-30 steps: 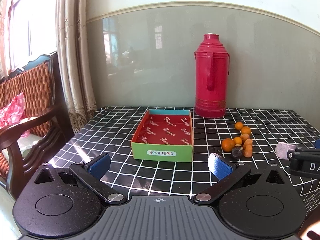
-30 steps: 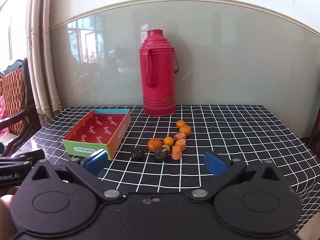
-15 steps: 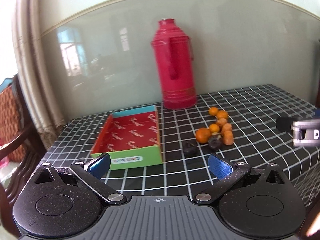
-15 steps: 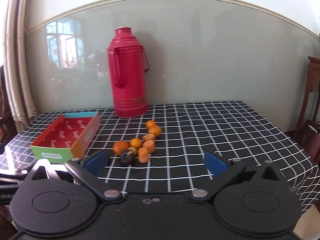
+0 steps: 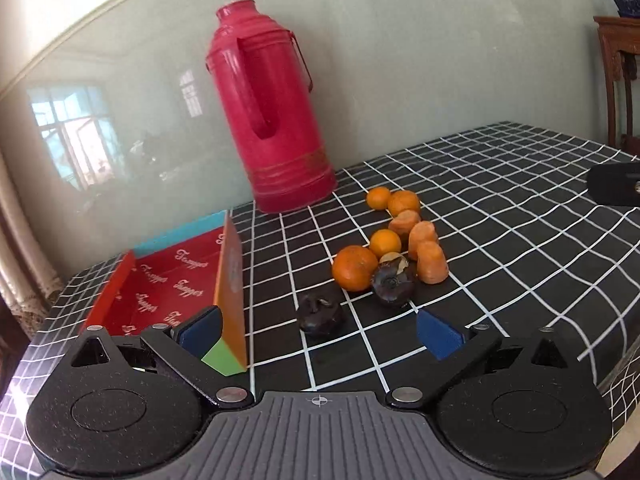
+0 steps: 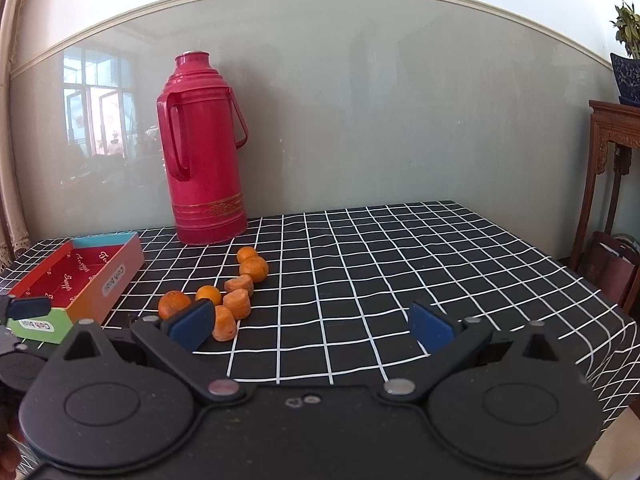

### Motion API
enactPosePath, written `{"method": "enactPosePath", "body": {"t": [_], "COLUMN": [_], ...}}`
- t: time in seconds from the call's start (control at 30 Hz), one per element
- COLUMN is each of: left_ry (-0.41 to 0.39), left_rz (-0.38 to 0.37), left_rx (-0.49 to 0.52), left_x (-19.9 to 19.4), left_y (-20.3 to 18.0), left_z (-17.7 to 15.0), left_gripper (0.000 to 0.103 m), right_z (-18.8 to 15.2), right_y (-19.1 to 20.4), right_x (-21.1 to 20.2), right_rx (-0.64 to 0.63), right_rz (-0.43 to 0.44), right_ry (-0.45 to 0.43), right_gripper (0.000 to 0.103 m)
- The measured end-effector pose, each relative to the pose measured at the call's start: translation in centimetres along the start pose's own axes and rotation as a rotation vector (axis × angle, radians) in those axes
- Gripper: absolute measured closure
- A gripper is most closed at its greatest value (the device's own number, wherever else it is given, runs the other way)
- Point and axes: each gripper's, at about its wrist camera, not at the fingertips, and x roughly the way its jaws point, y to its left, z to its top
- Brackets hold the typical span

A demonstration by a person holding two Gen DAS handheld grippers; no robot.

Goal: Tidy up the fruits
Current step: 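Reach to the dark mangosteen and close the left tool on it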

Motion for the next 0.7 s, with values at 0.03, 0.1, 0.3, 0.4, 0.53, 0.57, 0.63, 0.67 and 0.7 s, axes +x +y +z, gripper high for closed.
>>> {"method": "enactPosePath", "body": {"t": [0.03, 0.1, 0.3, 0.4, 0.53, 0.57, 0.63, 0.67, 0.7], "left_ry": [0.001, 0.023, 0.060, 0.082, 0.114, 0.116, 0.116, 0.110, 0.106], "left_rz": [-0.003, -0.025, -0.049, -0.060, -0.089, -0.090, -0.096, -0.100, -0.099], "left_rx": [-0.003, -0.015, -0.081, -0.121, -0.173, -0.183, -0.202, -0.219, -0.228], "left_x": [0.6, 1.7, 4.7, 5.9, 7.5, 7.7, 7.9, 7.9, 7.8], "left_y": [0.1, 0.3, 0.8, 1.3, 1.8, 1.9, 2.0, 2.1, 2.0], "left_z": [0.0, 0.0, -0.3, -0.6, -1.1, -1.1, -1.1, -1.3, -1.4], "left_gripper": [0.006, 0.025, 0.026, 0.027, 0.054, 0.054, 0.057, 0.063, 0.063], "right_z": [-0.1, -0.2, -0.7, -0.7, -0.7, -0.7, -0.8, -0.8, -0.8], "right_y": [0.0, -0.1, 0.0, 0.1, 0.1, 0.1, 0.2, 0.3, 0.4], "right_x": [0.4, 0.9, 2.2, 2.6, 3.0, 3.1, 3.3, 3.4, 3.5], "right_rx": [0.005, 0.017, 0.037, 0.050, 0.070, 0.074, 0.075, 0.073, 0.071], "right_rz": [-0.001, 0.005, 0.023, 0.025, 0.031, 0.035, 0.040, 0.041, 0.042], "right_ry": [0.005, 0.012, 0.052, 0.055, 0.057, 0.057, 0.055, 0.056, 0.059], "right_gripper": [0.006, 0.006, 0.006, 0.006, 0.006, 0.006, 0.006, 0.006, 0.006]}}
